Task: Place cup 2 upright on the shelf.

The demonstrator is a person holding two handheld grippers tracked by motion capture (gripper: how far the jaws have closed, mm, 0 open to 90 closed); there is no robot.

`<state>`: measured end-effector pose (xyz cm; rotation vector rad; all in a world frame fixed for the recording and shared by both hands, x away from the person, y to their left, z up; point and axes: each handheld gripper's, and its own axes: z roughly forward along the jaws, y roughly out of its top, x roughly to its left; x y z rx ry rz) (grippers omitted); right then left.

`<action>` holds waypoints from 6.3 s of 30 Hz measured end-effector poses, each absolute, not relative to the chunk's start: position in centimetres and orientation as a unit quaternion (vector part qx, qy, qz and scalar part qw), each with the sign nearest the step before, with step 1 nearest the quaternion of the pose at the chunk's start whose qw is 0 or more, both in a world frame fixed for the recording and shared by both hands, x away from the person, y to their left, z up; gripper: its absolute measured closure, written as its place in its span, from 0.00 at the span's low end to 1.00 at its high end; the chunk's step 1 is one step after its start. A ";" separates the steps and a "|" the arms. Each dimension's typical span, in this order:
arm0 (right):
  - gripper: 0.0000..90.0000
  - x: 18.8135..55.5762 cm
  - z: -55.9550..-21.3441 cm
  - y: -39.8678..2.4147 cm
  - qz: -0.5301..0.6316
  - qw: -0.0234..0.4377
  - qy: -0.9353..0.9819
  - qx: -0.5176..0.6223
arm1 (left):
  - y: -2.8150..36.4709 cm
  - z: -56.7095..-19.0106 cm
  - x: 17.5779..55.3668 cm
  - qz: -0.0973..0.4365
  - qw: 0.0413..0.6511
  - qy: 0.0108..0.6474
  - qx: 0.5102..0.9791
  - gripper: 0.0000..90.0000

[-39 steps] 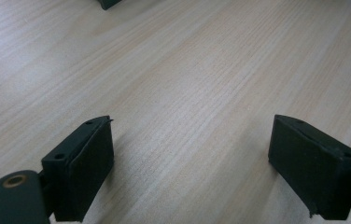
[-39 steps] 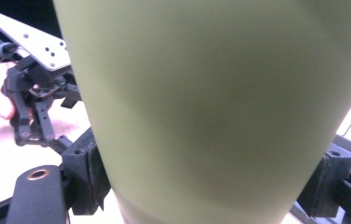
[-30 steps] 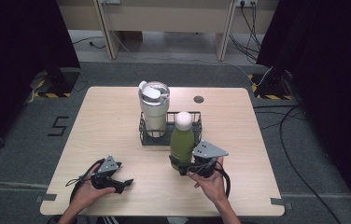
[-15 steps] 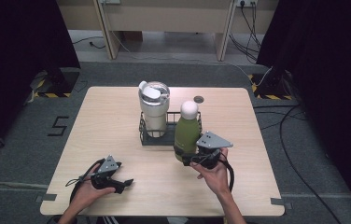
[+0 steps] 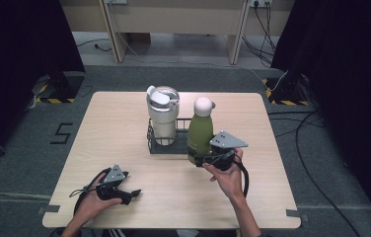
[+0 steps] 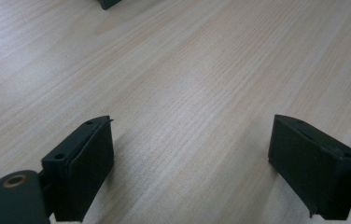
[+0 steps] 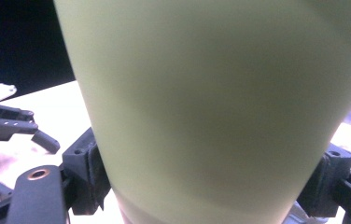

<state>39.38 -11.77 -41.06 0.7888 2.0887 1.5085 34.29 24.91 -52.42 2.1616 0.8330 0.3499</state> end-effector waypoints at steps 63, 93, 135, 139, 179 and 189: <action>0.23 47.4 -38.0 -10.6 0.530 0.259 0.743 0.317 | 24.9 -52.4 34.3 0.138 0.389 0.328 0.850 0.15; 0.23 49.1 -41.6 -10.3 0.526 0.250 0.739 0.340 | 24.9 -52.4 34.3 0.138 0.389 0.328 0.850 0.15; 0.23 49.3 -44.6 -10.3 0.514 0.252 0.746 0.340 | 24.9 -52.4 34.3 0.138 0.389 0.328 0.850 0.15; 0.22 49.3 -44.8 -10.4 0.520 0.248 0.742 0.344 | 24.9 -52.4 34.3 0.139 0.389 0.328 0.850 0.15; 0.17 45.9 -42.3 -12.7 0.540 0.261 0.718 0.352 | 24.9 -52.4 34.3 0.138 0.389 0.328 0.850 0.15; 0.17 44.2 -42.2 -13.7 0.541 0.274 0.711 0.356 | 24.9 -52.4 34.3 0.138 0.389 0.328 0.850 0.15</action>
